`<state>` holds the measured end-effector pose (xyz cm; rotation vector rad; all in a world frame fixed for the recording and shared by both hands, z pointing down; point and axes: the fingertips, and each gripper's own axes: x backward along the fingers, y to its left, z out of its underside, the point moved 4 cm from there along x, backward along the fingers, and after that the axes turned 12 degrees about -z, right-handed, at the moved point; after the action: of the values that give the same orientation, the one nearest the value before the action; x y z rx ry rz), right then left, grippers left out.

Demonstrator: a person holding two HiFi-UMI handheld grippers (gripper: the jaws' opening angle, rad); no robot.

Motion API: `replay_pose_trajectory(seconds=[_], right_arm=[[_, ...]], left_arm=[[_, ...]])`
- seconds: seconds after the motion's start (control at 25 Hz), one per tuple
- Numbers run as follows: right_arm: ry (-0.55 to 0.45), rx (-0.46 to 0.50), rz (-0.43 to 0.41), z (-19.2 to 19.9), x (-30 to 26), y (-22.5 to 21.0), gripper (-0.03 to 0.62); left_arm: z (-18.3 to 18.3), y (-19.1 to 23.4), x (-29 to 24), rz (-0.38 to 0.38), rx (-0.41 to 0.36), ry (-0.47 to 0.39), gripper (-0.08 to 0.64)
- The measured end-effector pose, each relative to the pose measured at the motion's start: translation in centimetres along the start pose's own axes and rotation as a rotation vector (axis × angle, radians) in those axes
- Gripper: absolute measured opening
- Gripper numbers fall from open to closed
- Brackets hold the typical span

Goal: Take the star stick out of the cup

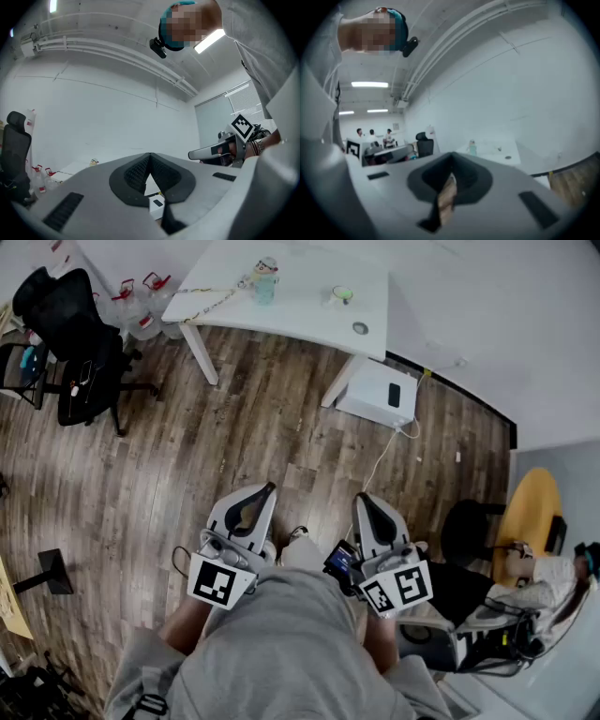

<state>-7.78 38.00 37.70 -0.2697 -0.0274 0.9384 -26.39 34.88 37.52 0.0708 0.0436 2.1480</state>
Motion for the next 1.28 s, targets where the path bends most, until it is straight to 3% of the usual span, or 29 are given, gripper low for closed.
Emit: replay_pose_trajectory(seconds=[0.24, 0.68, 1.04, 1.28], right_arm=[[-0.013, -0.016, -0.011, 0.3, 3.5, 2.1, 0.035], [-0.035, -0.017, 0.005, 1.1, 10.0, 0.3, 0.035], [-0.037, 0.017, -0.046, 1.1, 12.3, -1.0, 0.035], [-0.049, 0.015, -0.033, 1.1, 13.6, -2.3, 0.035]], left_arm=[[-0.8, -3.5, 1.9, 0.02, -0.007, 0.012, 0.034], [-0.2, -11.1, 1.9, 0.071, -0.016, 0.034, 0.034], [-0.6, -13.9, 1.9, 0.024, -0.033, 0.001, 0.034], [-0.4, -15.2, 1.2, 0.008, -0.022, -0.011, 0.034]])
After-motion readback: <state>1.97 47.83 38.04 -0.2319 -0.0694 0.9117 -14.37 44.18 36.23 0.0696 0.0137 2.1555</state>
